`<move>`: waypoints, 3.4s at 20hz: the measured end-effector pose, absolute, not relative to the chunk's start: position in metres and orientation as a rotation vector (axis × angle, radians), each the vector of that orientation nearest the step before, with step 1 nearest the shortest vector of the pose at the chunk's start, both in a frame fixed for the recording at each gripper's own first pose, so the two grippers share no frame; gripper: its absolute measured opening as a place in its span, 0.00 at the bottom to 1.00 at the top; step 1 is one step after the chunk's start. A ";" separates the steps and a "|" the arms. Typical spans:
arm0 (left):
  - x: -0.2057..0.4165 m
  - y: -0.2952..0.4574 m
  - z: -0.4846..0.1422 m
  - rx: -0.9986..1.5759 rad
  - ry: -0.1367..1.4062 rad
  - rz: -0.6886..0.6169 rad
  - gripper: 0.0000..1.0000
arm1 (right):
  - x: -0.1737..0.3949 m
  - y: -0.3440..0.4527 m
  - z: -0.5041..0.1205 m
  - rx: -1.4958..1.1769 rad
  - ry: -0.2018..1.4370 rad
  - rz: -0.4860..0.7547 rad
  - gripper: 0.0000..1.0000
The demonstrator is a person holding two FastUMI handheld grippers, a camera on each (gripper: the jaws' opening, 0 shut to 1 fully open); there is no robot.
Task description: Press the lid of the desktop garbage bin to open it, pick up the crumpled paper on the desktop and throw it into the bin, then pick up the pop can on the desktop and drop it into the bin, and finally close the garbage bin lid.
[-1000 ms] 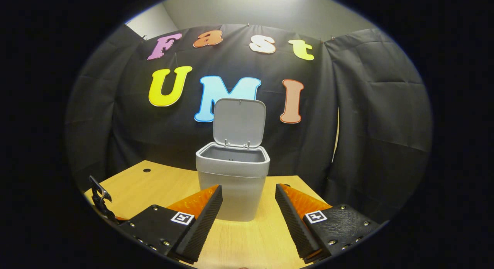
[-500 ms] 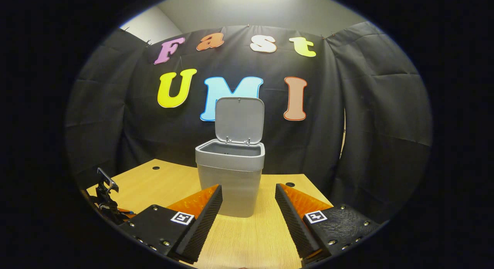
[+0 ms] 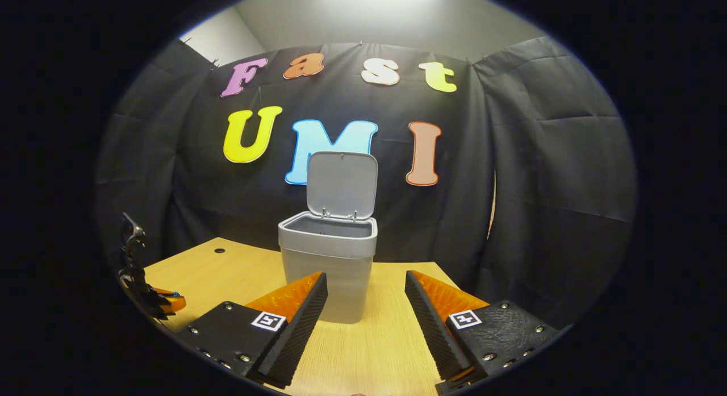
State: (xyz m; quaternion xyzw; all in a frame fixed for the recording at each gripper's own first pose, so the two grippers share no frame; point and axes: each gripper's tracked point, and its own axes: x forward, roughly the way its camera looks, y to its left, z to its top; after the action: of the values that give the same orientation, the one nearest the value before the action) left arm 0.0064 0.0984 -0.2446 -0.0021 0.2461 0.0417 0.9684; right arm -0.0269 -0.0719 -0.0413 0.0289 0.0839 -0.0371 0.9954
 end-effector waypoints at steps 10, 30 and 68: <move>0.056 0.067 -0.110 -0.033 0.232 -0.001 0.13 | -0.033 -0.055 -0.040 0.050 0.170 -0.064 0.89; 0.196 -0.063 0.019 -0.146 0.032 -0.206 0.15 | -0.013 -0.086 -0.060 0.055 0.217 -0.137 0.89; 0.257 -0.158 -0.015 -0.019 0.091 -0.302 0.87 | -0.002 -0.095 -0.080 0.083 0.270 -0.146 0.89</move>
State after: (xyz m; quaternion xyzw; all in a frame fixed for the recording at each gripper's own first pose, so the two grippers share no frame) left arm 0.2568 -0.1577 -0.0154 -0.0097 0.0452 -0.1502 0.9876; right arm -0.0021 -0.0955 -0.0798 0.0414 0.1342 -0.0726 0.9874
